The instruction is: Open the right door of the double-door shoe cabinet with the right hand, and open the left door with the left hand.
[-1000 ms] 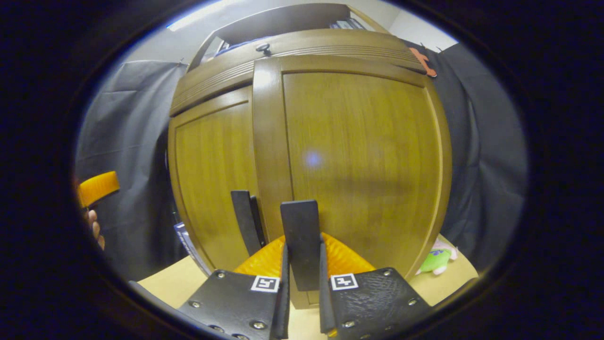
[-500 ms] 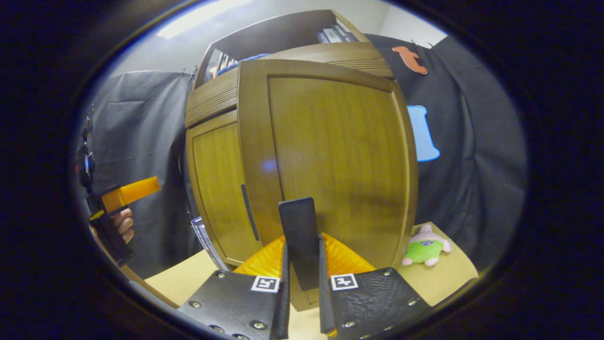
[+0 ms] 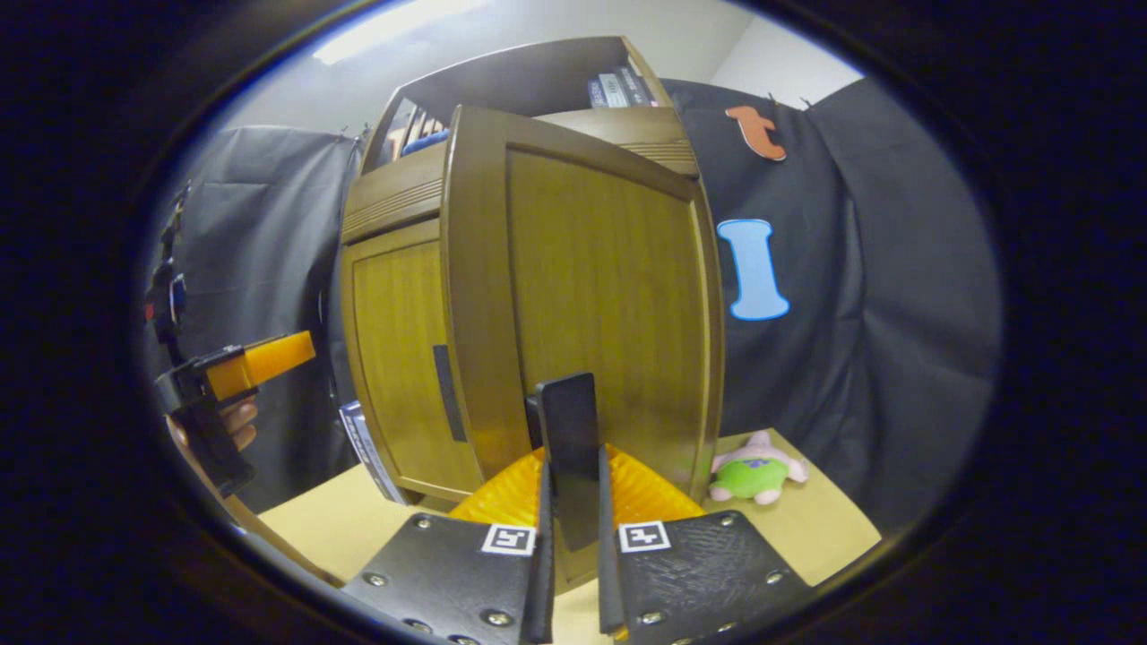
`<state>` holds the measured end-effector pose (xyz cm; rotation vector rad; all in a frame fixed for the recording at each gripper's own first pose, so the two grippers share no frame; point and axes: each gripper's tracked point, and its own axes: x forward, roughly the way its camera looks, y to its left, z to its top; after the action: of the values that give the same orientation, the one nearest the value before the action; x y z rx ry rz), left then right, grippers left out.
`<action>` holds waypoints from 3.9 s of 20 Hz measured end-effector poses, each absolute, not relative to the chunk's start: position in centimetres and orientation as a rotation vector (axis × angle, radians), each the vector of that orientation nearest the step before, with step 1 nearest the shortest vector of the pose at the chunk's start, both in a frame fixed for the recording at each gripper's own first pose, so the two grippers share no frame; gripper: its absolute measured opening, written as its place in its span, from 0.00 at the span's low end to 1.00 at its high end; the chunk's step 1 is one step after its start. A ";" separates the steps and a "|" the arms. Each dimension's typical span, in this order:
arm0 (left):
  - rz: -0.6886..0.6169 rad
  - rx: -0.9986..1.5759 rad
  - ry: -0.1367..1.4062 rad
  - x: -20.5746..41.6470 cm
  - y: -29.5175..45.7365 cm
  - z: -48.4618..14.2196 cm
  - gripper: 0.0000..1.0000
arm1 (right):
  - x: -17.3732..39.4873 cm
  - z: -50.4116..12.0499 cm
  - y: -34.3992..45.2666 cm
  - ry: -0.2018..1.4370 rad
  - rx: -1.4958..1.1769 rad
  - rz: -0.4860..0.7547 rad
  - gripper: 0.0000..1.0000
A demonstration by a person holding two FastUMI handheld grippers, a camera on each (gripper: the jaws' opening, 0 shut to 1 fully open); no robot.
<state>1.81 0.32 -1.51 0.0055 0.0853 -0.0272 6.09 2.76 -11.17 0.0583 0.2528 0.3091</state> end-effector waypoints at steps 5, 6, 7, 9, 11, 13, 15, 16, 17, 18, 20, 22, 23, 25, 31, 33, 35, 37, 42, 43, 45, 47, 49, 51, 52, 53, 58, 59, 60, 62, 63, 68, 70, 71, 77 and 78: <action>-0.045 0.015 0.070 2.0 -0.3 -1.5 0.92 | 5.5 -10.9 1.0 0.269 0.117 0.263 0.19; -0.047 0.017 0.071 2.0 -0.3 -1.5 0.92 | 5.4 -10.9 0.6 0.269 0.113 0.257 0.19; -0.049 0.018 0.073 1.8 -0.3 -1.6 0.92 | 5.2 -10.8 0.2 0.267 0.105 0.252 0.19; -0.049 0.018 0.076 1.8 -0.3 -1.7 0.92 | 4.9 -10.6 -0.8 0.257 0.076 0.238 0.19; -0.048 0.021 0.079 1.8 -0.3 -1.8 0.92 | 4.7 -10.5 -1.8 0.248 0.051 0.215 0.19; -0.048 0.023 0.081 1.8 -0.2 -1.8 0.95 | 4.5 -10.0 -3.1 0.231 0.041 0.184 0.19; -0.049 0.024 0.081 1.8 -0.2 -1.7 0.92 | 4.4 -9.6 -4.0 0.216 0.042 0.168 0.19; -0.050 0.024 0.081 1.8 -0.3 -1.7 0.92 | 4.0 -9.4 -5.4 0.213 0.021 0.127 0.19; -0.050 0.025 0.081 1.7 -0.3 -1.7 0.92 | 4.1 -8.9 -6.4 0.201 0.012 0.109 0.19; -0.051 0.029 0.080 1.7 -0.3 -1.7 0.92 | 4.4 -9.6 -7.4 0.205 -0.007 0.086 0.01; -0.051 0.035 0.081 1.9 -0.4 -1.8 0.92 | 4.4 -9.4 -9.1 0.197 -0.012 0.060 0.01; -0.053 0.041 0.085 1.8 -0.5 -1.9 0.92 | 4.5 -9.4 -11.4 0.193 -0.023 0.026 0.01; -0.055 0.045 0.084 1.8 -0.6 -1.9 0.92 | 4.9 -9.3 -12.6 0.185 -0.037 0.003 0.01; -0.058 0.050 0.084 1.7 -0.6 -2.1 0.92 | 5.0 -9.3 -13.5 0.187 -0.003 0.029 0.00; -0.069 0.051 0.106 2.1 -1.1 -3.0 0.92 | 5.9 -9.5 -15.9 0.186 0.000 0.105 0.01; -0.097 0.031 0.114 2.4 -1.8 -3.4 0.92 | 6.4 -9.4 -16.9 0.186 0.029 0.138 0.01; -0.133 0.015 0.107 2.8 -2.8 -3.4 0.92 | 6.9 -9.5 -17.8 0.185 0.068 0.183 0.01; -0.128 0.009 0.101 2.6 -2.4 -3.5 0.93 | 7.2 -9.8 -18.0 0.190 0.090 0.215 0.01; -0.137 0.012 0.117 3.0 -3.3 -4.4 0.96 | 7.0 -9.4 -18.5 0.182 0.052 0.218 0.01; -0.141 0.012 0.124 3.2 -3.7 -4.6 0.92 | 6.9 -9.4 -18.4 0.183 0.046 0.216 0.01; -0.155 0.008 0.134 3.7 -4.8 -5.2 0.93 | 6.3 -9.7 -18.5 0.192 0.025 0.196 0.01; -0.164 0.012 0.137 4.3 -5.5 -5.9 0.92 | 5.1 -9.7 -18.8 0.184 -0.012 0.168 0.01; -0.163 0.013 0.125 5.3 -6.3 -6.5 0.92 | 3.8 -9.2 -19.2 0.164 -0.035 0.130 0.03; -0.192 0.008 0.145 6.1 -7.5 -7.8 0.92 | 2.4 -8.6 -19.6 0.136 -0.035 0.094 0.05; -0.190 0.017 0.148 6.8 -7.7 -8.3 0.92 | 1.5 -8.3 -19.7 0.126 -0.029 0.080 0.18; -0.188 0.028 0.129 7.7 -7.8 -8.3 0.93 | 0.9 -7.8 -19.8 0.108 -0.024 0.063 0.27; -0.144 0.017 0.158 12.3 -7.9 -11.7 0.93 | -2.5 -5.7 -18.0 0.033 -0.054 0.025 0.91; -0.136 0.005 0.169 13.0 -7.8 -12.5 0.94 | -3.0 -5.4 -17.2 0.025 -0.052 0.034 0.91; -0.131 -0.004 0.168 13.8 -7.6 -12.9 0.94 | -3.4 -5.3 -16.7 0.021 -0.041 0.033 0.96; -0.148 -0.031 0.136 14.7 -8.0 -13.1 0.94 | -3.8 -5.0 -16.1 0.019 0.000 0.023 0.99; -0.165 -0.039 0.122 15.3 -9.1 -13.0 0.90 | -4.0 -4.7 -15.7 0.014 0.026 0.029 0.99; -0.137 0.003 0.140 16.5 -8.2 -14.1 0.51 | -4.7 -4.0 -14.4 0.002 0.068 0.040 0.98; -0.149 0.029 0.167 16.5 -8.2 -14.8 0.35 | -4.9 -4.3 -14.3 0.013 0.043 0.023 0.96; -0.156 0.035 0.151 16.7 -8.2 -14.5 0.35 | -4.9 -4.4 -14.1 0.019 0.041 0.021 0.98; -0.178 0.004 0.189 14.0 -8.3 -14.1 0.29 | -5.3 -4.1 -12.6 0.041 0.029 0.038 0.99; -0.175 0.006 0.190 13.6 -8.1 -14.0 0.28 | -5.4 -3.9 -12.2 0.040 0.022 0.040 0.98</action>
<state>13.56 -8.13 -14.05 0.0055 0.1903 -0.1750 -5.39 -12.19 -3.87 0.0223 0.0399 0.0398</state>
